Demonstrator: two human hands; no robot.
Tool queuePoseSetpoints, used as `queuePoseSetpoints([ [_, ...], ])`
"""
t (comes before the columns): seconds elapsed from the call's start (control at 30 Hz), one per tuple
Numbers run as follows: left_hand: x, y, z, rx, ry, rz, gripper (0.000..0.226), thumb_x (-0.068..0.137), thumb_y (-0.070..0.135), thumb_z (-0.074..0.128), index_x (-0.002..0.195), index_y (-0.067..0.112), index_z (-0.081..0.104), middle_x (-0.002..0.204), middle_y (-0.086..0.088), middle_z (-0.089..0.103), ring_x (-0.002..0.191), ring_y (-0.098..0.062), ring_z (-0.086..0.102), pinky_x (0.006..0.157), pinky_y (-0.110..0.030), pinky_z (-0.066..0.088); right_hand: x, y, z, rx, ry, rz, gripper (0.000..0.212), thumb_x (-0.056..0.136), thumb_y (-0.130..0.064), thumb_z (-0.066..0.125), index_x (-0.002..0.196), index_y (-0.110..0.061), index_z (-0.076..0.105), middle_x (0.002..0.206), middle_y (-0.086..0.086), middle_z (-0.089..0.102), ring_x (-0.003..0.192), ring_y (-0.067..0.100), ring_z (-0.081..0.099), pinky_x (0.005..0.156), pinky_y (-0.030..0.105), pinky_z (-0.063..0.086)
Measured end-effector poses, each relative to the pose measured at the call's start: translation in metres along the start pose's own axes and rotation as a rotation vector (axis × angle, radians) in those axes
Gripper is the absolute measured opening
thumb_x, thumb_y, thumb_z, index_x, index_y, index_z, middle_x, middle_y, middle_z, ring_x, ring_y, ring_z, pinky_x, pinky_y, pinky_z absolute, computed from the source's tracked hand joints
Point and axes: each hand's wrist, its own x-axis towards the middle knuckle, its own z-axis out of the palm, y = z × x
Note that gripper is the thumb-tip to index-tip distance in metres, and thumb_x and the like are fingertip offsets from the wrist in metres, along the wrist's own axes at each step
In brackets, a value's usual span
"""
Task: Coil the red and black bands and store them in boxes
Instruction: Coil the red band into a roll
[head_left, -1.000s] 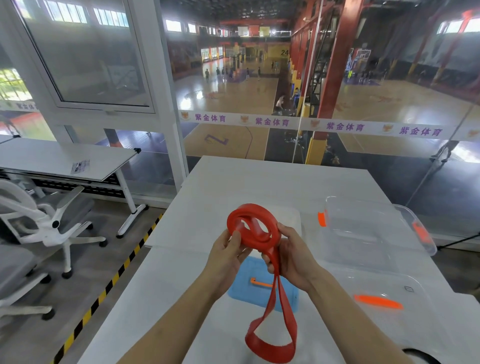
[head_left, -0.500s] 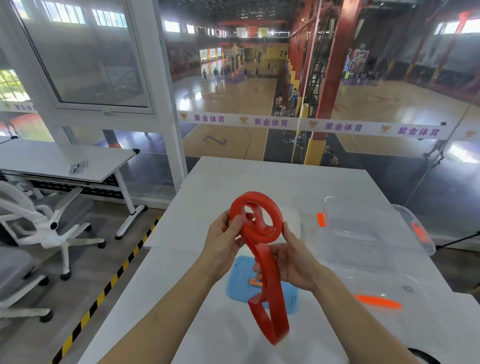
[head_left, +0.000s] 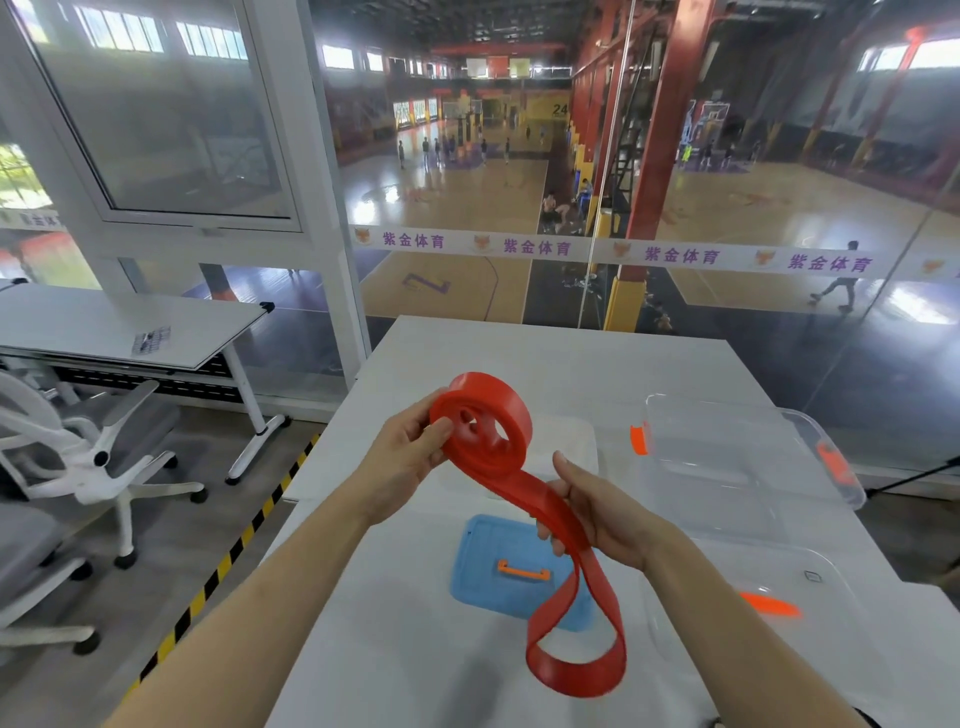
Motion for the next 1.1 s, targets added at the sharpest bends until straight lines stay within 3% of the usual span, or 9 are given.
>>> queuePoseSetpoints([
  [0.1, 0.001, 0.007, -0.007, 0.273, -0.115, -0.011, 0.043, 0.102, 0.022, 0.059, 0.143, 0.031, 0.056, 0.126, -0.004, 0.070, 0.123, -0.025, 0.062, 0.109, -0.039, 0.048, 0.000, -0.006, 0.000, -0.020, 0.028, 0.006, 0.091, 0.078, -0.087, 0.051, 0.098, -0.002, 0.074, 0.083, 0.019, 0.071, 0.058, 0.024, 0.066, 0.060, 0.030, 0.056],
  [0.2, 0.003, 0.012, -0.005, 0.510, -0.206, -0.007, 0.043, 0.101, 0.018, 0.061, 0.133, 0.047, 0.054, 0.126, 0.016, 0.067, 0.123, -0.005, 0.060, 0.105, -0.024, 0.045, 0.003, -0.006, 0.001, -0.080, 0.054, 0.064, 0.105, 0.078, -0.096, 0.043, 0.109, -0.003, 0.079, 0.090, 0.022, 0.072, 0.066, 0.027, 0.066, 0.067, 0.032, 0.058],
  [0.37, 0.009, 0.016, 0.002, 0.865, -0.389, 0.056, 0.047, 0.097, 0.038, 0.059, 0.143, 0.035, 0.049, 0.129, 0.010, 0.058, 0.120, -0.009, 0.055, 0.105, -0.030, 0.046, 0.002, -0.001, 0.010, -0.109, 0.054, 0.088, 0.108, 0.076, -0.100, 0.038, 0.119, -0.010, 0.078, 0.116, 0.035, 0.070, 0.090, 0.039, 0.065, 0.084, 0.043, 0.058],
  [0.6, 0.012, 0.017, 0.012, 1.000, -0.521, 0.047, 0.047, 0.101, 0.037, 0.060, 0.146, 0.039, 0.047, 0.127, 0.014, 0.052, 0.118, -0.003, 0.050, 0.102, -0.020, 0.042, -0.005, 0.010, 0.019, 0.057, -0.043, 0.088, 0.103, 0.069, -0.096, 0.057, 0.130, -0.014, 0.072, 0.129, 0.037, 0.065, 0.104, 0.045, 0.066, 0.084, 0.047, 0.062],
  [0.73, 0.008, 0.012, 0.015, 0.910, -0.503, 0.034, 0.049, 0.098, 0.041, 0.064, 0.145, 0.043, 0.049, 0.132, 0.015, 0.053, 0.124, -0.005, 0.051, 0.107, -0.023, 0.043, -0.009, 0.014, 0.024, 0.072, -0.011, 0.024, 0.072, 0.086, -0.080, 0.055, 0.126, -0.023, 0.074, 0.123, 0.034, 0.068, 0.097, 0.038, 0.068, 0.078, 0.044, 0.061],
  [0.83, -0.004, -0.004, 0.019, 0.589, -0.294, -0.075, 0.046, 0.101, 0.047, 0.057, 0.145, 0.048, 0.046, 0.147, 0.019, 0.046, 0.136, -0.001, 0.044, 0.115, -0.027, 0.039, -0.012, 0.014, 0.025, -0.028, 0.075, -0.025, 0.078, 0.082, -0.079, 0.061, 0.120, -0.013, 0.076, 0.105, 0.020, 0.076, 0.086, 0.029, 0.072, 0.076, 0.041, 0.061],
  [0.9, -0.012, -0.012, 0.026, 0.360, -0.118, -0.207, 0.038, 0.102, 0.054, 0.049, 0.137, 0.041, 0.055, 0.142, 0.013, 0.052, 0.131, -0.003, 0.050, 0.113, -0.032, 0.043, -0.013, 0.014, 0.026, -0.253, 0.166, -0.083, 0.080, 0.075, -0.081, 0.068, 0.108, -0.009, 0.076, 0.093, 0.013, 0.077, 0.075, 0.023, 0.072, 0.081, 0.047, 0.062],
  [0.97, -0.014, -0.018, 0.029, 0.246, -0.032, -0.330, 0.037, 0.102, 0.054, 0.050, 0.120, 0.027, 0.068, 0.125, -0.002, 0.067, 0.118, -0.016, 0.064, 0.099, -0.032, 0.056, -0.014, 0.014, 0.029, -0.536, 0.283, -0.129, 0.059, 0.073, -0.076, 0.071, 0.101, -0.024, 0.075, 0.088, -0.001, 0.078, 0.073, 0.012, 0.073, 0.087, 0.049, 0.062],
  [1.1, -0.010, -0.017, 0.027, 0.348, -0.045, -0.437, 0.037, 0.098, 0.056, 0.057, 0.116, 0.026, 0.068, 0.109, -0.001, 0.076, 0.100, -0.019, 0.074, 0.090, -0.039, 0.062, -0.021, 0.014, 0.040, -1.041, 0.431, -0.196, 0.069, 0.061, -0.089, 0.069, 0.115, -0.047, 0.062, 0.101, -0.027, 0.071, 0.091, -0.003, 0.067, 0.086, 0.025, 0.055],
])
